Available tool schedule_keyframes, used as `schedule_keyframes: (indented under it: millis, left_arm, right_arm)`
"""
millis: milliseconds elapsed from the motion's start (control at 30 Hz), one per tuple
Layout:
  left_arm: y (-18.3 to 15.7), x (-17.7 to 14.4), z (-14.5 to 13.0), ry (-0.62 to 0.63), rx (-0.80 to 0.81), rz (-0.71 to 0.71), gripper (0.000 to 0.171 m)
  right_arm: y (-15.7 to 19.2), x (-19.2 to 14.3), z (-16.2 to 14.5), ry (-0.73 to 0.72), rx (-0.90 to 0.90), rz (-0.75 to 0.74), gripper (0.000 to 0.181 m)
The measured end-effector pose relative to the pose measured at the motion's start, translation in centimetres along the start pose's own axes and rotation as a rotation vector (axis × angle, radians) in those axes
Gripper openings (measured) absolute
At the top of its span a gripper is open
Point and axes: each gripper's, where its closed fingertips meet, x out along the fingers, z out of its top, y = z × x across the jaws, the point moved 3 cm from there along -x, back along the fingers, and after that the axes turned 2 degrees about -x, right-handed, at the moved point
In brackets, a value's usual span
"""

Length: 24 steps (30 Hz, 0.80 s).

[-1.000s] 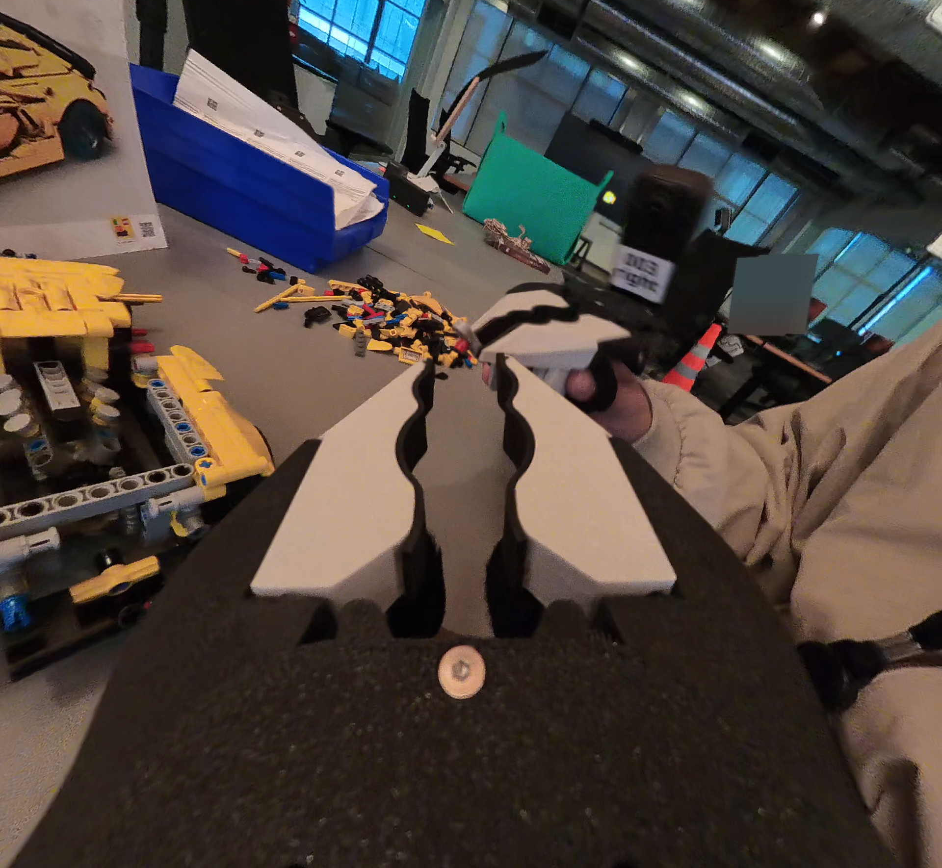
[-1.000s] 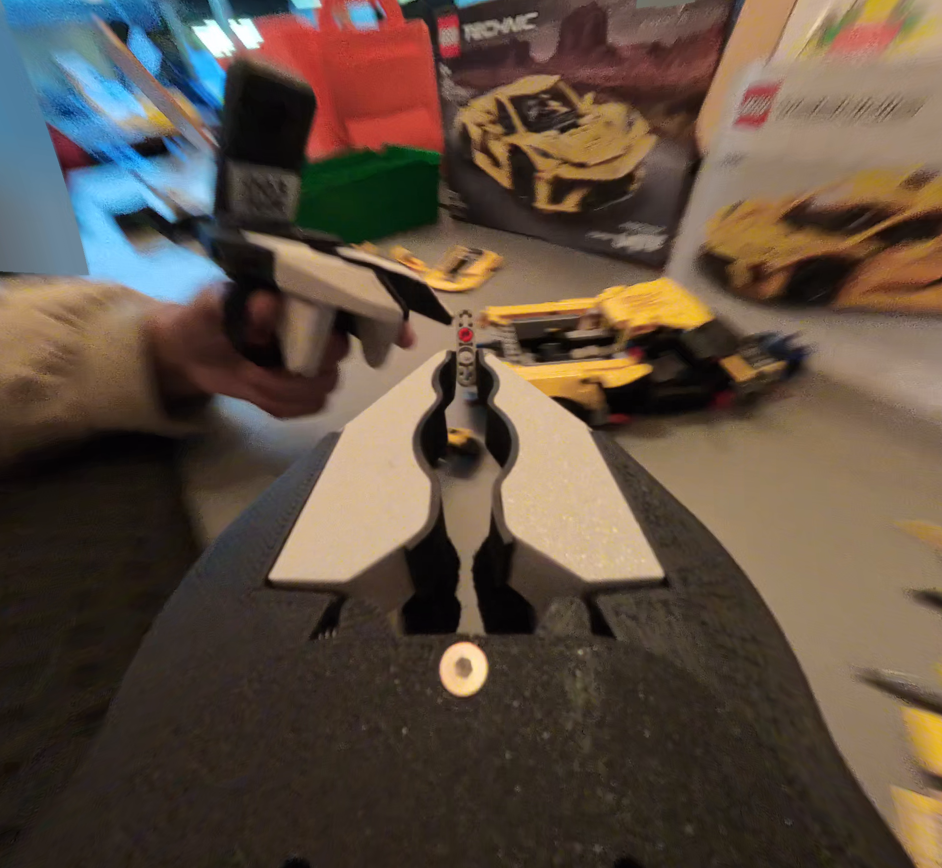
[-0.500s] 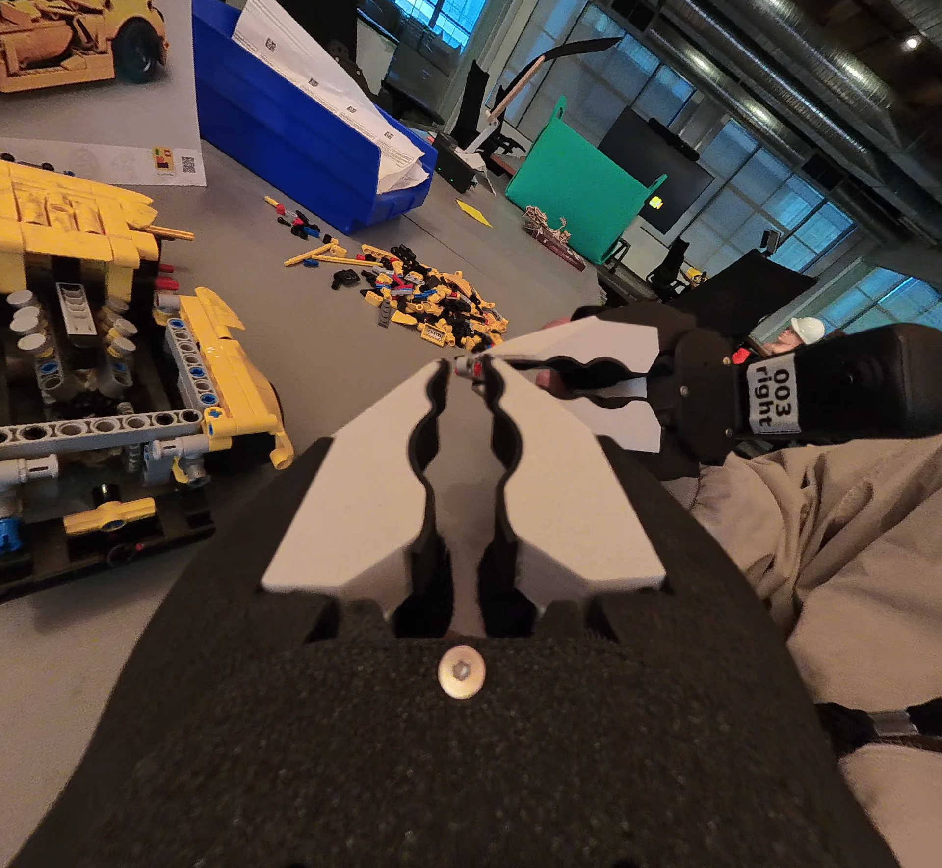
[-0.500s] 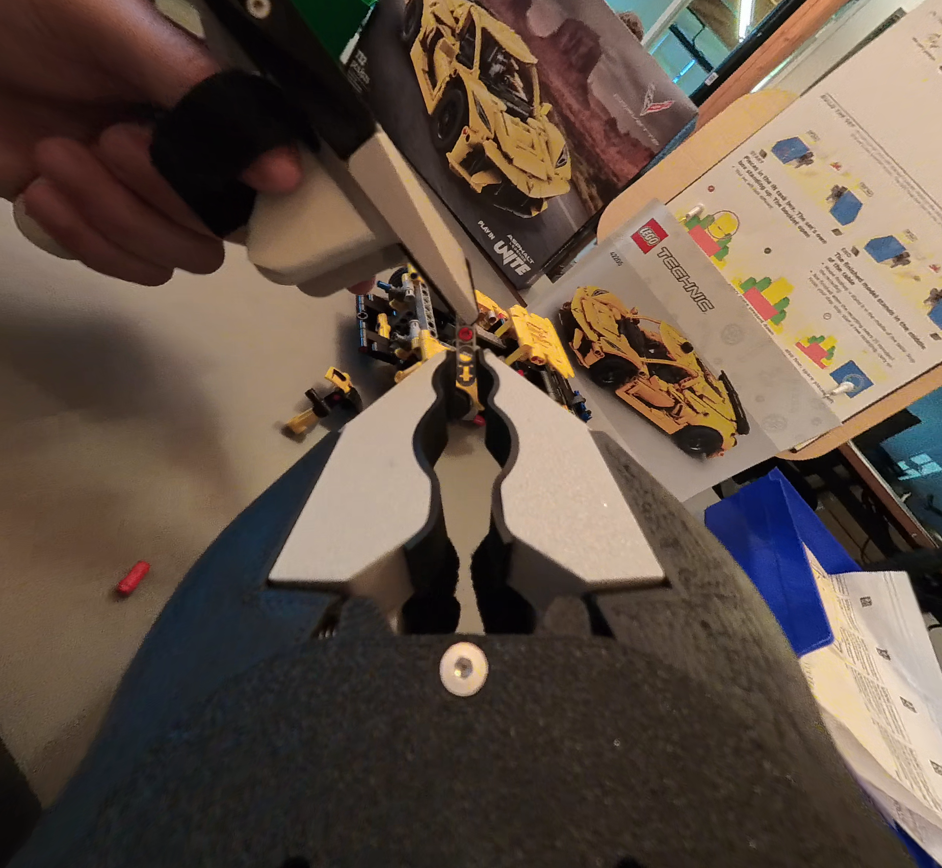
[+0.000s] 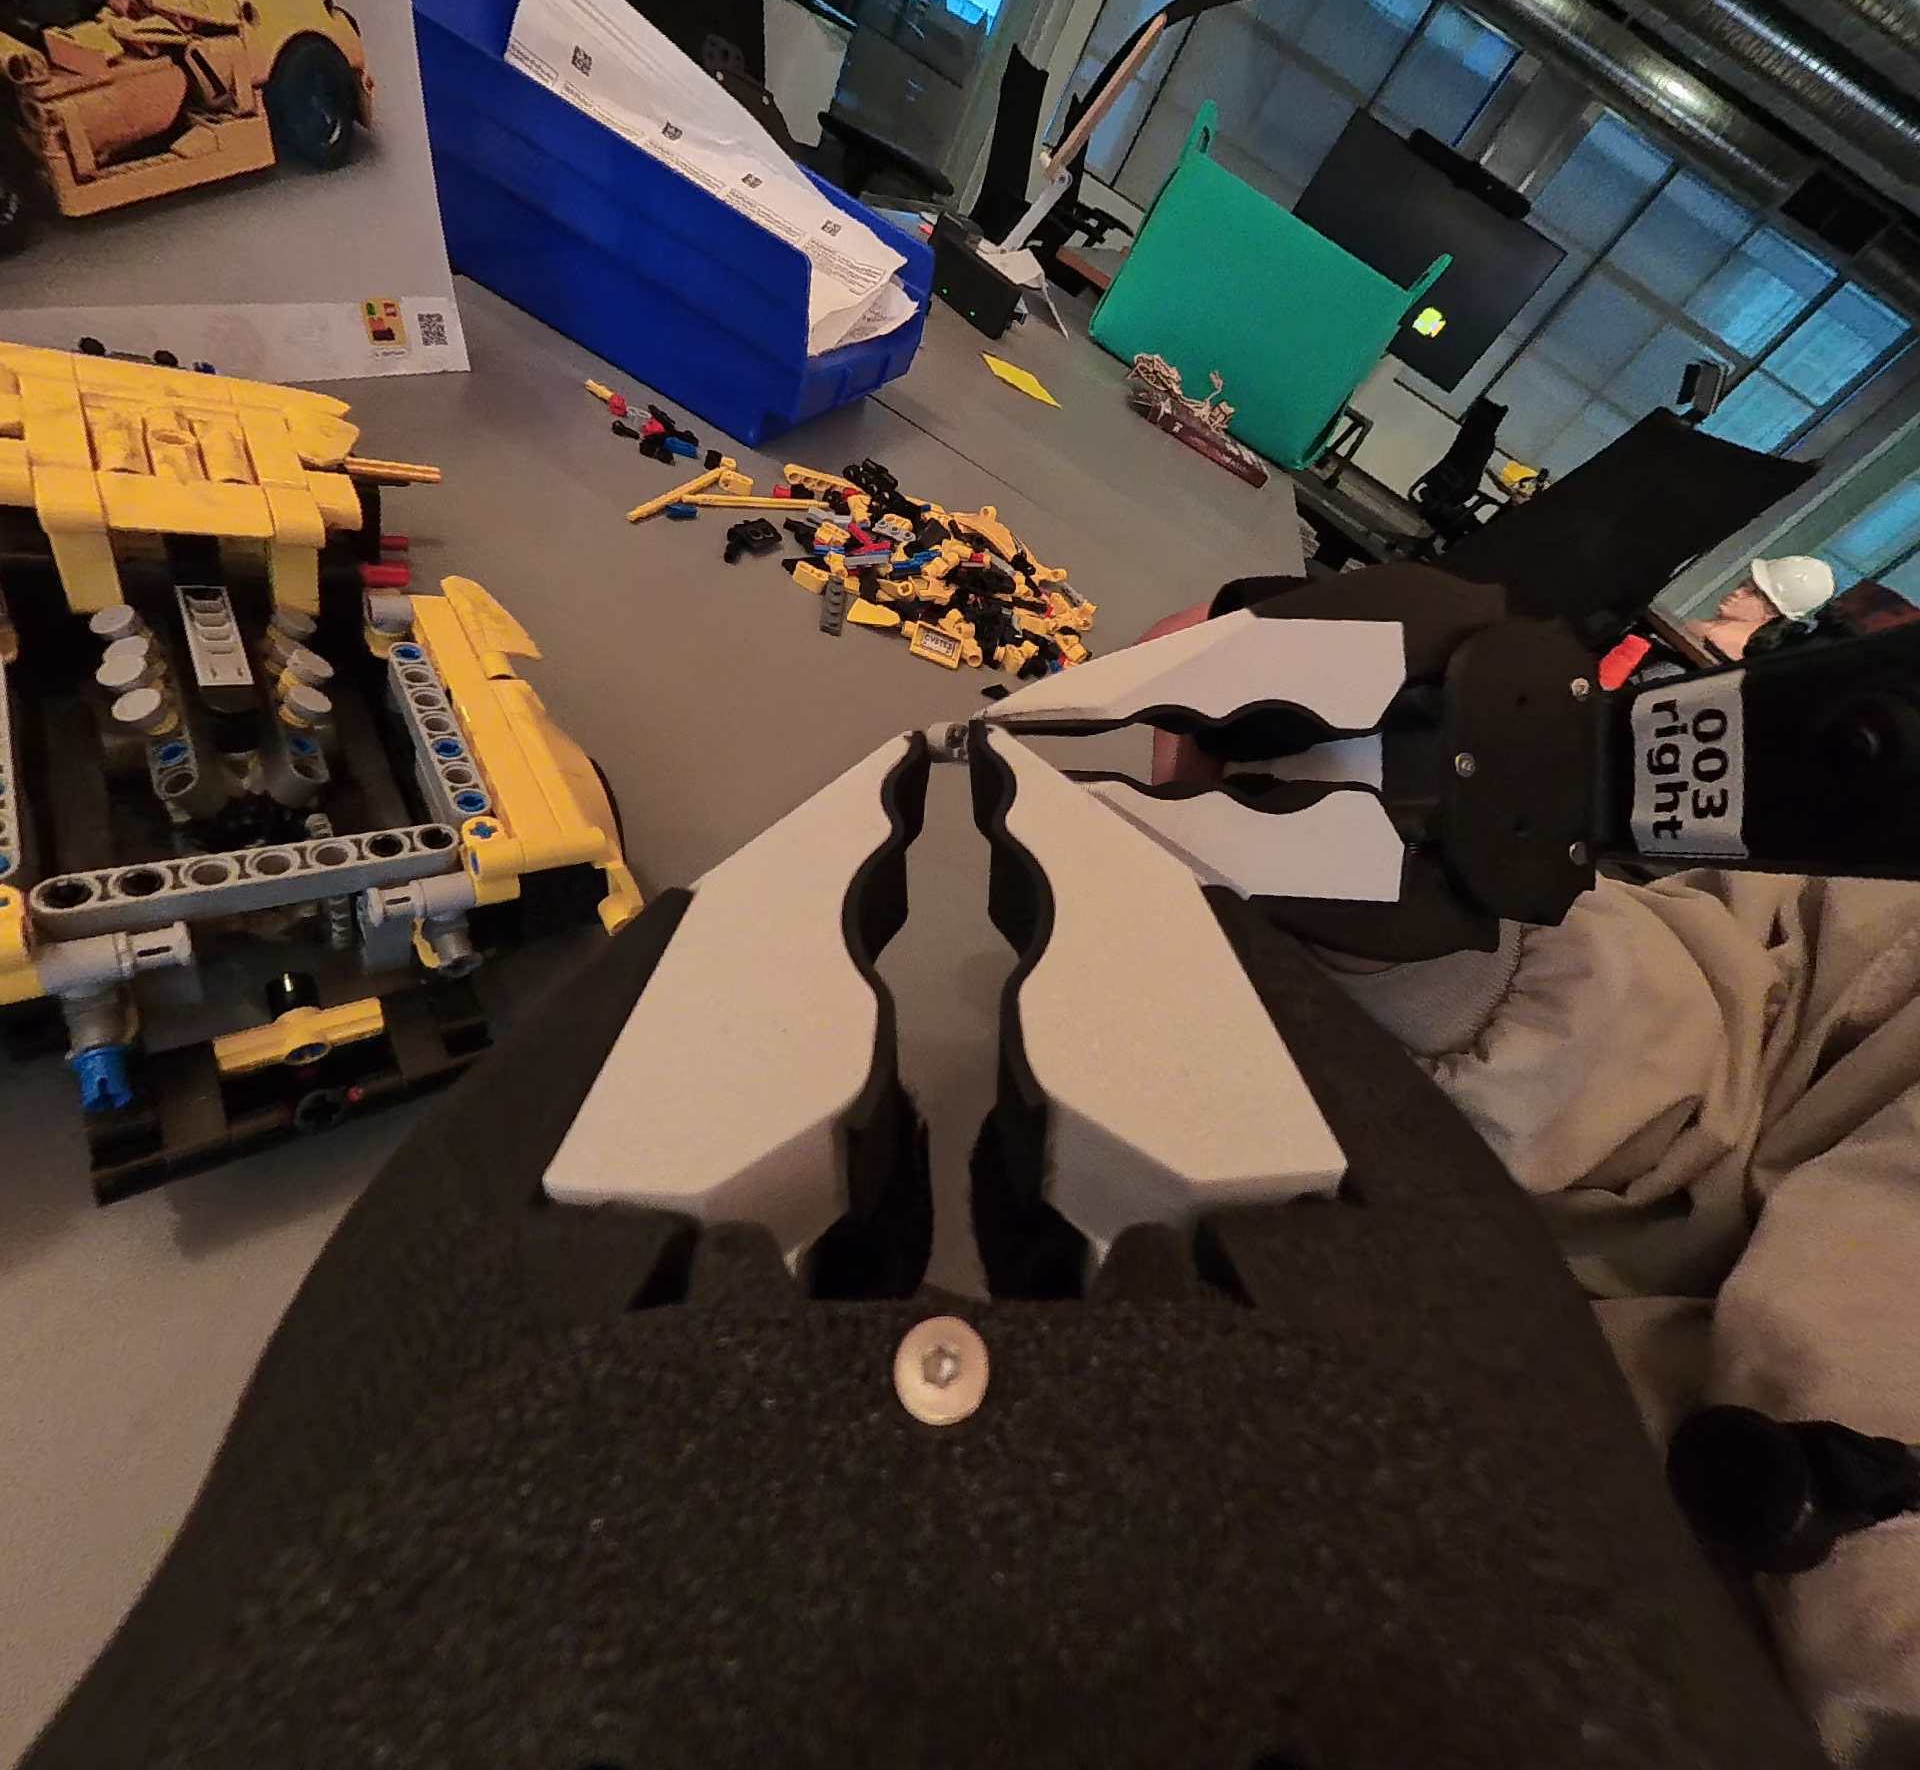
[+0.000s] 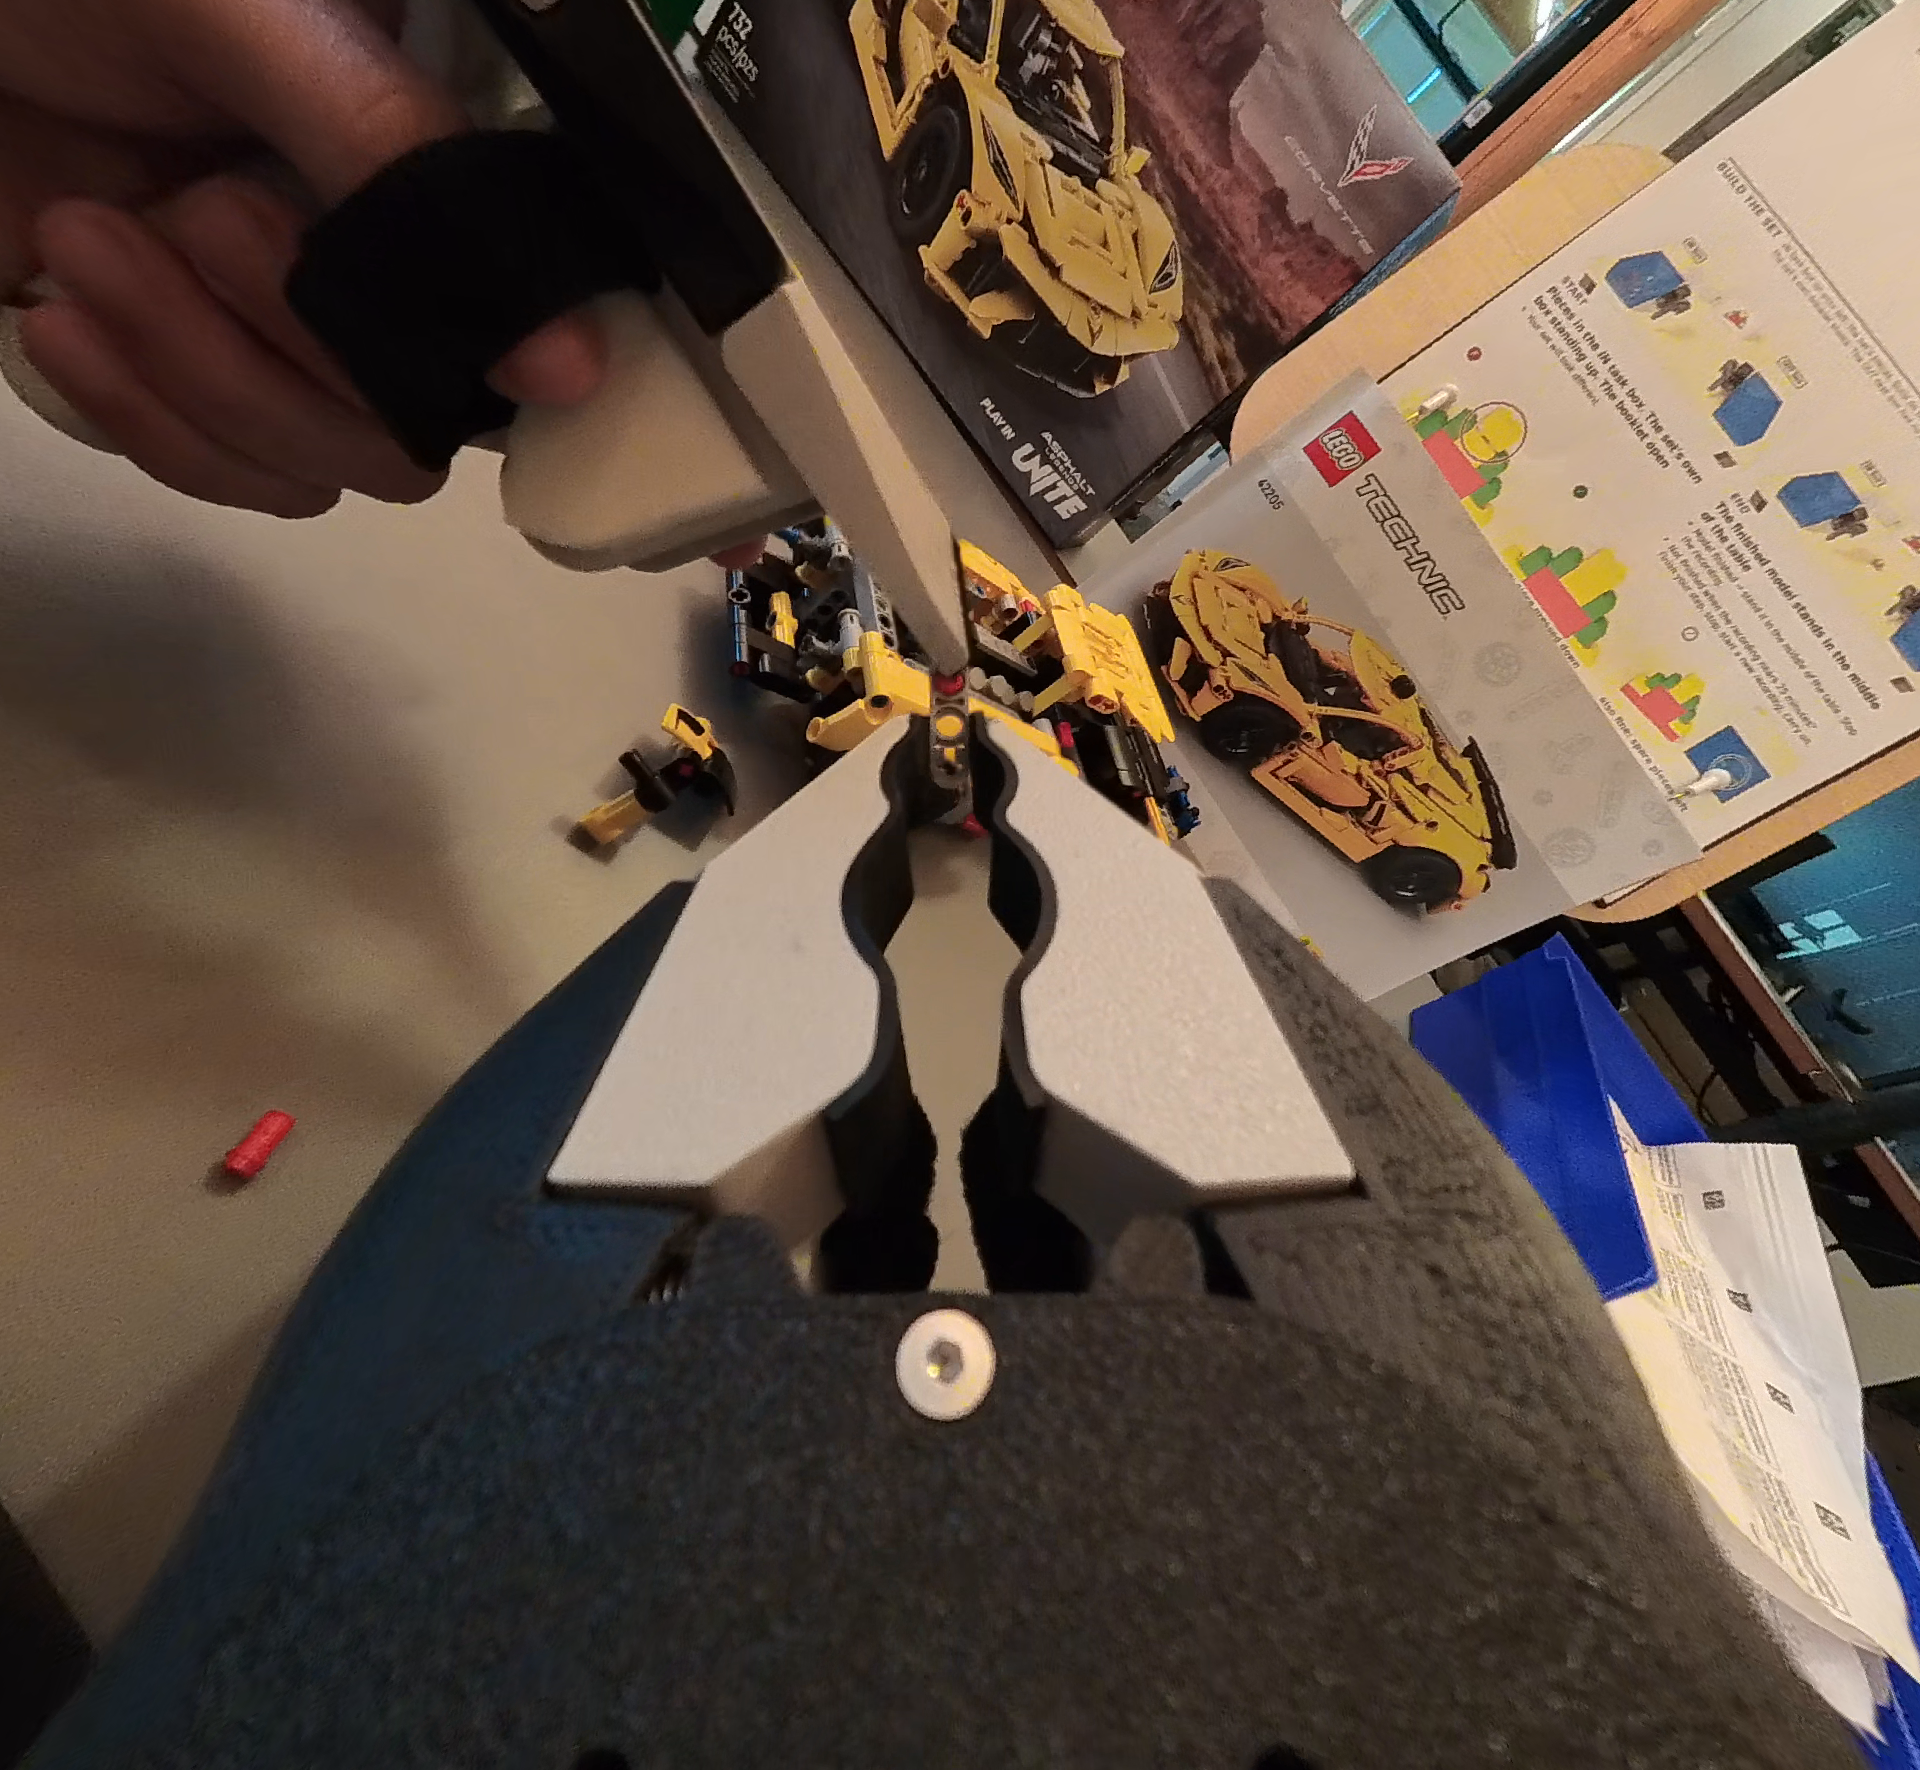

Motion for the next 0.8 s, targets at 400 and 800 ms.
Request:
schedule_keyframes:
  millis: [400, 800]
  left_arm:
    - [-1.2, 0.1, 0.0, -0.012, 0.434, 0.181, 0.007]
    - [-1.5, 0.0, -0.8, 0.067, 0.637, 0.158, 0.002]
  right_arm:
    - [-0.2, -0.6, 0.5, 0.038, 0.035, -0.007, 0.005]
    - [0.7, 0.3, -0.5, 0.011, 0.315, 0.166, 0.006]
